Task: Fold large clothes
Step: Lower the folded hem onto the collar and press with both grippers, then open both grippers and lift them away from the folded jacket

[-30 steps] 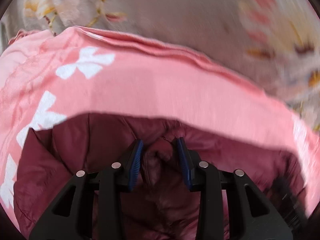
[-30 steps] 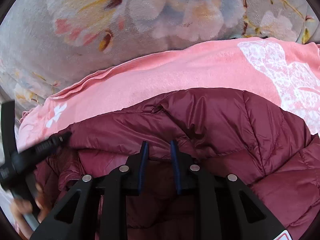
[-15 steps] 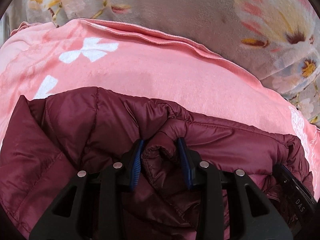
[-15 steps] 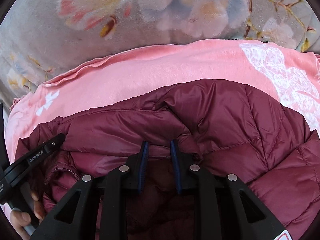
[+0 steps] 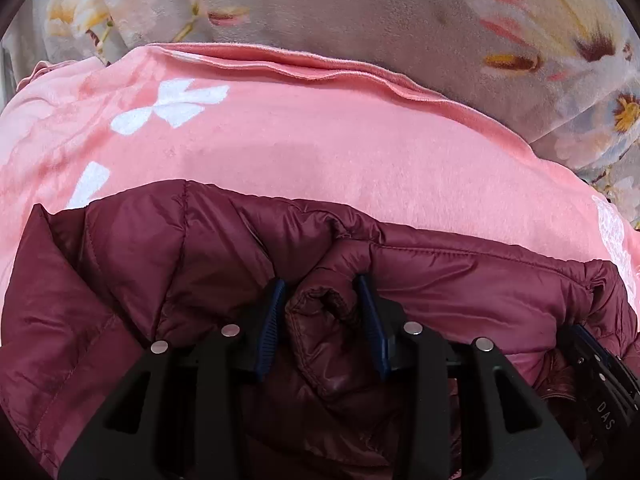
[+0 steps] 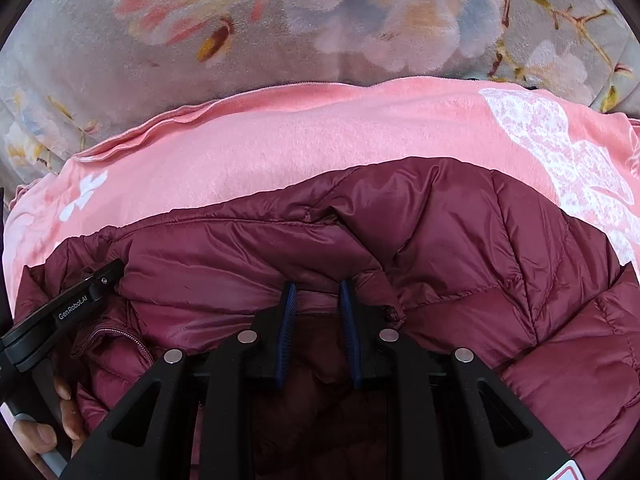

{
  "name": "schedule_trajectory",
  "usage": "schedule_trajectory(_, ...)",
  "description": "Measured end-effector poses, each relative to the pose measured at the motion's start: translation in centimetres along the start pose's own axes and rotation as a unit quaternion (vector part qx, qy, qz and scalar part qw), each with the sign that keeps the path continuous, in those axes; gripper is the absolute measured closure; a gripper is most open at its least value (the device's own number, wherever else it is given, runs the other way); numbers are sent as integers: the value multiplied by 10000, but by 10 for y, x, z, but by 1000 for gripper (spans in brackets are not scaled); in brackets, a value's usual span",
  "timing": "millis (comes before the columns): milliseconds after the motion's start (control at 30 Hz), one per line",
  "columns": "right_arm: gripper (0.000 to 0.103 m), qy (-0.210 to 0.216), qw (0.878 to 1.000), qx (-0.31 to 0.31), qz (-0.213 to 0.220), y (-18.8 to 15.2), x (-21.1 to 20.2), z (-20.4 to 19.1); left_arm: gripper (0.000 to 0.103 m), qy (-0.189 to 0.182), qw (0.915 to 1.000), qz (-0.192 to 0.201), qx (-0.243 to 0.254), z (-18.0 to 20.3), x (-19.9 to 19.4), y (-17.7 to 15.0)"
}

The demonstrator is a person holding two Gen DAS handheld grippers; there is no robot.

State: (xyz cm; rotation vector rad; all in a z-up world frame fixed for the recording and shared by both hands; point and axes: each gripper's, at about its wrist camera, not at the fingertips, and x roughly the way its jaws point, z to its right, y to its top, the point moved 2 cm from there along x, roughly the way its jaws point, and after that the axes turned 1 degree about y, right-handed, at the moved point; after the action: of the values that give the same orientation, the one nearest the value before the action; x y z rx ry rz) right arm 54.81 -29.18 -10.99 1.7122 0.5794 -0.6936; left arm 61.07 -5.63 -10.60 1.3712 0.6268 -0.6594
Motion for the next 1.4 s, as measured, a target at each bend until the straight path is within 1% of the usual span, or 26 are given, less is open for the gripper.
schedule_trajectory(267, 84, -13, 10000, -17, 2, 0, 1, 1, 66, 75, 10000, 10, 63, 2, 1, 1)
schedule_trajectory(567, 84, -166, 9998, -125, -3, 2, 4, -1, 65, 255, 9994, 19, 225, 9, 3, 1)
schedule_trajectory(667, 83, -196, 9997, -156, 35, 3, 2, -3, 63, 449, 9984, 32, 355, 14, 4, 0)
schedule_trajectory(700, 83, -159, 9998, -132, 75, 3, -1, -2, 63, 638, 9969, 67, 465, 19, 2, 0)
schedule_trajectory(733, 82, -173, 9997, -66, 138, 1, -13, 1, 59, 812, 9951, 88, 549, 21, -1, -1)
schedule_trajectory(767, 81, -211, 9996, 1, 196, -2, -26, 3, 59, 995, 9924, 93, 719, 24, -9, -3)
schedule_trajectory(800, 73, -115, 9995, 83, 292, -6, -41, 6, 59, 1092, 9903, 127, 850, 26, -19, -5)
schedule_trajectory(833, 71, 121, 9988, 139, 447, -13, -69, 10, 56, 1073, 9895, 190, 946, 27, -34, -9)
schedule_trajectory(867, 66, 237, 9984, 106, 510, -21, -89, 13, 45, 832, 9907, 266, 1042, 26, -56, -15)
schedule_trajectory(900, 61, 301, 9977, 26, 607, -34, -120, 19, 38, 706, 9911, 299, 1091, 23, -71, -21)
schedule_trajectory(933, 58, 340, 9972, 7, 673, -45, -140, 25, 31, 614, 9912, 357, 1120, 16, -92, -30)
schedule_trajectory(967, 53, 415, 9965, 14, 730, -61, -166, 35, 31, 485, 9911, 440, 1154, 7, -115, -40)
schedule_trajectory(1000, 50, 488, 9958, 62, 778, -81, -193, 47, 30, 408, 9908, 509, 1188, 0, -130, -47)
schedule_trajectory(1033, 48, 520, 9953, 117, 806, -96, -211, 57, 27, 336, 9909, 568, 1170, -13, -151, -59)
schedule_trajectory(1067, 45, 576, 9947, 191, 835, -118, -236, 71, 25, 243, 9920, 550, 1112, -29, -171, -71)
schedule_trajectory(1133, 40, 624, 9932, 319, 930, -155, -277, 97, 25, 67, 9947, 493, 899, -59, -203, -93)
schedule_trajectory(1167, 36, 617, 9923, 419, 991, -177, -300, 111, 24, 46, 9959, 468, 773, -79, -220, -106)
schedule_trajectory(1200, 34, 624, 9913, 499, 1043, -198, -321, 123, 24, 48, 9965, 451, 695, -91, -232, -118)
schedule_trajectory(1267, 32, 567, 9908, 622, 1061, -235, -350, 141, 24, 88, 9975, 357, 608, -121, -261, -151)
schedule_trajectory(1300, 31, 520, 9909, 664, 1044, -249, -358, 146, 24, 135, 9977, 304, 593, -132, -268, -162)
schedule_trajectory(1333, 31, 469, 9913, 703, 1008, -269, -369, 152, 24, 177, 9981, 228, 546, -144, -278, -180)
schedule_trajectory(1367, 30, 407, 9919, 719, 964, -287, -377, 155, 24, 169, 9985, 164, 492, -152, -284, -191)
schedule_trajectory(1400, 30, 314, 9926, 727, 920, -304, -383, 157, 24, 111, 9992, 43, 377, -165, -293, -212)
